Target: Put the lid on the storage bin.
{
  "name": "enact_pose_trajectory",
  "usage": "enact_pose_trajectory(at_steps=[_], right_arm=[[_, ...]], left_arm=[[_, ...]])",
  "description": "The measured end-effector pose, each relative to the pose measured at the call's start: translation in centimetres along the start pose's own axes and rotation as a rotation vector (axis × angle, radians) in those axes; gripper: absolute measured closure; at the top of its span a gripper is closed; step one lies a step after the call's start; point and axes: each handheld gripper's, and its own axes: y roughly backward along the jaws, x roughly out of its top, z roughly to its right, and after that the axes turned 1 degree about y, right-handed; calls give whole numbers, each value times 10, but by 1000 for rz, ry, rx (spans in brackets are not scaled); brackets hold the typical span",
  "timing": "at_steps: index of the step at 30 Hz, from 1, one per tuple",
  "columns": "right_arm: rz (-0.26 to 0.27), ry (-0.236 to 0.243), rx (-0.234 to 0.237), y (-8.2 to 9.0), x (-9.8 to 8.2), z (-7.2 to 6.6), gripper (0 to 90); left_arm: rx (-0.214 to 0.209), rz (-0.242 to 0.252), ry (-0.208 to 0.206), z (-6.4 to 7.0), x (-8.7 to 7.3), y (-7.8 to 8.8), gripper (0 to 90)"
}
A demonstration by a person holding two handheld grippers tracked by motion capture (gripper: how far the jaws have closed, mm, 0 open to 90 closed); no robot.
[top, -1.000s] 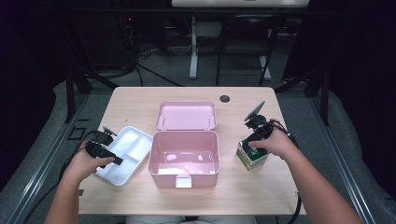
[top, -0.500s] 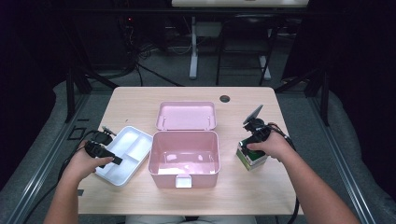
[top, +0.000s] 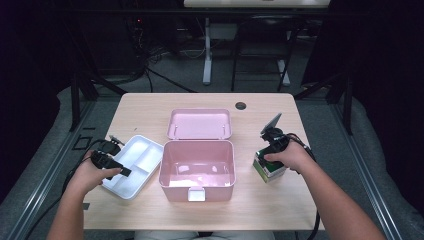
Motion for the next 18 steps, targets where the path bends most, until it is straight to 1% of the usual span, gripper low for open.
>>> enact_pose_trajectory(at_steps=[2,3,5,7,8,11,14,16,17,18], right_arm=[[-8,-1,-2,0,0,0,138],[-2,-2,-2,0,1,0,141],[-16,2,-3,1,2,0,145],[-22,-7,-4,1,2,-1,148],[-17,7,-6,1,2,-1,149],[-22,10,2,2,2,-1,151],[-25,7,14,5,2,-2,153],[-23,10,12,8,3,-3,153],[-27,20,8,13,4,-4,154],[-27,20,8,13,4,-4,154]], left_arm=[[1,-1,-4,0,0,0,411],[0,-1,-3,0,0,0,411],[0,-1,-3,0,0,0,411],[-1,0,-4,0,0,0,411],[-2,2,0,0,0,0,411],[-2,7,7,0,-1,1,411],[-3,5,0,-1,0,2,411],[-3,7,0,-1,0,2,411],[-2,8,0,0,0,2,411],[-2,8,-1,0,0,1,411]])
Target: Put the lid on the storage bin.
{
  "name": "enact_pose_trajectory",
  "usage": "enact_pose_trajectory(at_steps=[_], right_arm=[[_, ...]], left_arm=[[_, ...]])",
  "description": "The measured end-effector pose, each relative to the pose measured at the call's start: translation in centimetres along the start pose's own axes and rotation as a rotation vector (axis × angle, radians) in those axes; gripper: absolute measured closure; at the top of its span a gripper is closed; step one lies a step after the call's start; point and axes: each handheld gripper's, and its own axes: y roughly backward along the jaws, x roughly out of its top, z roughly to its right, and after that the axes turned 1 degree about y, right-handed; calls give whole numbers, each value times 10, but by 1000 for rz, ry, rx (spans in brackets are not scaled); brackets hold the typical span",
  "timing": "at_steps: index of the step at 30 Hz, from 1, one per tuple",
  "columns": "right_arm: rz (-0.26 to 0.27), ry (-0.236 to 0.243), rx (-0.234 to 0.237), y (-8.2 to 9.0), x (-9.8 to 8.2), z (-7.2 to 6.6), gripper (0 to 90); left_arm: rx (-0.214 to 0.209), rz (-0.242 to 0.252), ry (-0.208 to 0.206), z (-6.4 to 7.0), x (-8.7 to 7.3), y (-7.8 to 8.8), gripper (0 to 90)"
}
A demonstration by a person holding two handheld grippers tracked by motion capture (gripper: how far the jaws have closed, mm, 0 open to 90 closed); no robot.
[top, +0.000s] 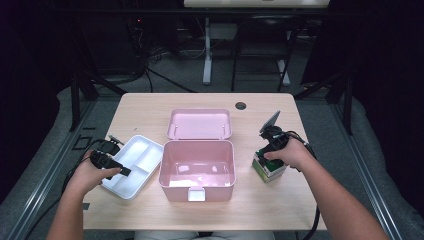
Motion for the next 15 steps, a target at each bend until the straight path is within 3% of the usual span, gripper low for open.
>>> enact_pose_trajectory(at_steps=[9,15], right_arm=[[20,35,-10,23,3,-7,156],[16,94,-20,43,5,-13,158]], left_arm=[[0,6,-3,0,0,1,411],[-1,2,3,1,0,0,412]])
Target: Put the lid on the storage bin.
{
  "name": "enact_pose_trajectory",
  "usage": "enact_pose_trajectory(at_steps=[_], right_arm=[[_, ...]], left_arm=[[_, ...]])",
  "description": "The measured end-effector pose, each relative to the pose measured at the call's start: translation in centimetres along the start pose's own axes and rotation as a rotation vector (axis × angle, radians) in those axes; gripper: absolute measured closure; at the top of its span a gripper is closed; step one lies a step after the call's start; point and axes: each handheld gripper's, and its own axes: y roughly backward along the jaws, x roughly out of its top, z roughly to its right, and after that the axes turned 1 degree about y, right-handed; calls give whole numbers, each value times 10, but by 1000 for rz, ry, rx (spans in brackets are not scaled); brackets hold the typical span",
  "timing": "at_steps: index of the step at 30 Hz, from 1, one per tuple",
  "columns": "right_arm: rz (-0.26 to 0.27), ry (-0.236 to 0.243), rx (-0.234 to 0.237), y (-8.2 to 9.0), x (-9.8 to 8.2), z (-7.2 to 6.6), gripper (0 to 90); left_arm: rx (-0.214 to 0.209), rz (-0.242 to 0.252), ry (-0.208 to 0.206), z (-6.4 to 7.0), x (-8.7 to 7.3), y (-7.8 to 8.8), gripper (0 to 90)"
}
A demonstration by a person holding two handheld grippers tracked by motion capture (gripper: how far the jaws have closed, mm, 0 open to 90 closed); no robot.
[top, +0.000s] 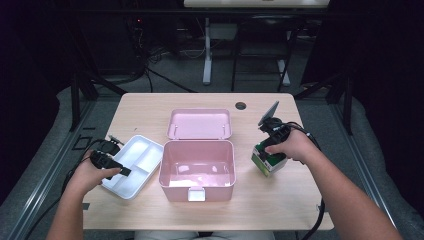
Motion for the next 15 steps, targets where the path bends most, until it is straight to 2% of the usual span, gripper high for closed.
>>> enact_pose_trajectory(at_steps=[7,11,12,13,15], right_arm=[[5,75,1,20,3,-6,160],[14,154,-4,32,5,-12,160],[20,188,15,37,7,-14,159],[20,188,15,37,7,-14,159],[24,224,20,42,8,-15,159]], left_arm=[[0,-1,-6,-1,0,0,412],[-1,-2,-8,-1,0,0,412],[-3,-2,-5,-1,0,0,412],[-2,-3,-8,-1,0,0,412],[-2,-2,-8,-1,0,0,411]])
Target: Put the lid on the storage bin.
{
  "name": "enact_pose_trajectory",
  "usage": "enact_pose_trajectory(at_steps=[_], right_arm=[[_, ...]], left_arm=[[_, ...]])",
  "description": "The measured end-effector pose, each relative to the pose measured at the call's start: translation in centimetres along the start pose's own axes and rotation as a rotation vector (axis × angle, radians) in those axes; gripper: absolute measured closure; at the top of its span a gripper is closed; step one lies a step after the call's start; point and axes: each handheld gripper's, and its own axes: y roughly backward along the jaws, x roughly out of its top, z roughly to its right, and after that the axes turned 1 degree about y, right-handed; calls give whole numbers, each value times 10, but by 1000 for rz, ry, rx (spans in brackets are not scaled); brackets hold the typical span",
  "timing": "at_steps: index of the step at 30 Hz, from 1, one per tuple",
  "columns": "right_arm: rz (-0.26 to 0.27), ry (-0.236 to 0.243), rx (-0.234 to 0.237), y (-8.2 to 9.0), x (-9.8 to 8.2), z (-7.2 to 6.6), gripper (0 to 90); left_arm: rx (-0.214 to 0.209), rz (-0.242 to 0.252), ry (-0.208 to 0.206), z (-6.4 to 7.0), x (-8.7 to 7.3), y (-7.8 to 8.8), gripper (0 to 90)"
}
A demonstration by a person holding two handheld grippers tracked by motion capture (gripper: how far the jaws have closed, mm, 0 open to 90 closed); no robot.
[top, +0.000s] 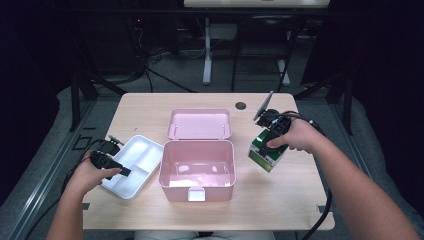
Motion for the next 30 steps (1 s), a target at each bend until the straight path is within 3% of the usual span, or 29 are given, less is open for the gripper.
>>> enact_pose_trajectory(at_steps=[7,9,17,23,30], right_arm=[[-9,154,-27,16,9,-3,159],[-8,216,-20,21,12,-8,159],[3,393,-14,41,25,-26,159],[-23,463,-14,48,35,-41,159],[-58,511,-3,49,47,-57,159]], left_arm=[[-5,1,0,-2,0,0,411],[-7,1,10,-2,-1,-1,412],[-13,3,9,-2,-1,-1,411],[-13,2,5,-3,-1,-1,412],[-16,0,3,-4,-1,0,411]])
